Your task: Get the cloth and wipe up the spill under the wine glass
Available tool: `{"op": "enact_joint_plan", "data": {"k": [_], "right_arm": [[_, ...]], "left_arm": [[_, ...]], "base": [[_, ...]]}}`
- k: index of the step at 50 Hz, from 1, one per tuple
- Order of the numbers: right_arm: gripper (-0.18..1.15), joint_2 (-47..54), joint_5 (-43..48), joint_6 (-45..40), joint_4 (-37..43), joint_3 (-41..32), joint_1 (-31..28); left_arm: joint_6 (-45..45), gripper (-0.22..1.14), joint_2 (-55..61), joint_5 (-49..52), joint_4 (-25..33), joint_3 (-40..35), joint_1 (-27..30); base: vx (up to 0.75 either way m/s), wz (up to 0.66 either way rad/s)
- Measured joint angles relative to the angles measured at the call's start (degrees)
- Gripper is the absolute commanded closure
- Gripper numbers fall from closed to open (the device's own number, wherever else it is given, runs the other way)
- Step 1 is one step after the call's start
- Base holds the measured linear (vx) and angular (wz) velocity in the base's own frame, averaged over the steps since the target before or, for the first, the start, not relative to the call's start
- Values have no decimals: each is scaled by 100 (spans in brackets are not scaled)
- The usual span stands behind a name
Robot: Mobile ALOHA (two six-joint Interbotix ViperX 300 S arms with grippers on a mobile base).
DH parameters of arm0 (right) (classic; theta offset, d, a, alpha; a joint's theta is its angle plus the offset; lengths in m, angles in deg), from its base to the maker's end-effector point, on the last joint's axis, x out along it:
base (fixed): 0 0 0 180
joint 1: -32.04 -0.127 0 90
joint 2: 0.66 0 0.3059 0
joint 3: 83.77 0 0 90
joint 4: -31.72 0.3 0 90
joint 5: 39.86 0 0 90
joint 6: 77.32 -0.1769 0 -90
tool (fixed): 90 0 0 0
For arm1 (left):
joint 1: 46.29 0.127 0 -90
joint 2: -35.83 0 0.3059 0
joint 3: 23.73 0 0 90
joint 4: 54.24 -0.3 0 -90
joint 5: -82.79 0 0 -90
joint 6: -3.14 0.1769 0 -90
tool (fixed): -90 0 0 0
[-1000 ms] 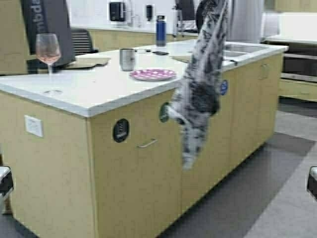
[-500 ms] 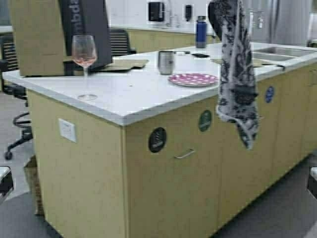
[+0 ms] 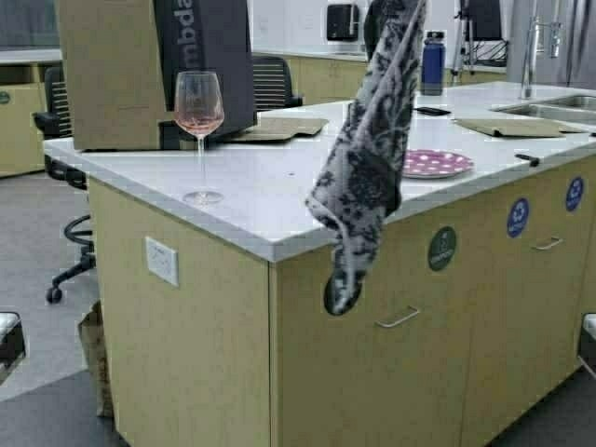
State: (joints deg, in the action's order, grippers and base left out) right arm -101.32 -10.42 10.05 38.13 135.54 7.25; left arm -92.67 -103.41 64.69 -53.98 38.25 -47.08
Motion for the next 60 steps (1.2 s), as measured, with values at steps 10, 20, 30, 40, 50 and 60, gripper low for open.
{"op": "enact_joint_plan", "data": {"k": [10,20,30,40,50,60], "right_arm": [[91,0,26,-26,0,-53,0],[91,9,35,-26,0,-62,26],[91,97,26,-26,0,-70,26],[91,193,35,-26,0,-70,18],[91,193,26,-26,0,-62,9],[91,202,35,-26,0,-70,26]], "left_arm": [[62,89,624,-35,-105,-97,9],[62,89,1767,-220,-563,-545,9],[9,89,2654,-747,-817,-501,-202],[-26,89,3305,-1239,-826,-387,-615],[-44,89,3964,-1415,-606,-369,-1072],[-35,89,5019,-2215,-519,-387,-1310]], "base": [[18,6],[17,4],[17,-1],[16,-2],[14,-2],[9,0]]}}
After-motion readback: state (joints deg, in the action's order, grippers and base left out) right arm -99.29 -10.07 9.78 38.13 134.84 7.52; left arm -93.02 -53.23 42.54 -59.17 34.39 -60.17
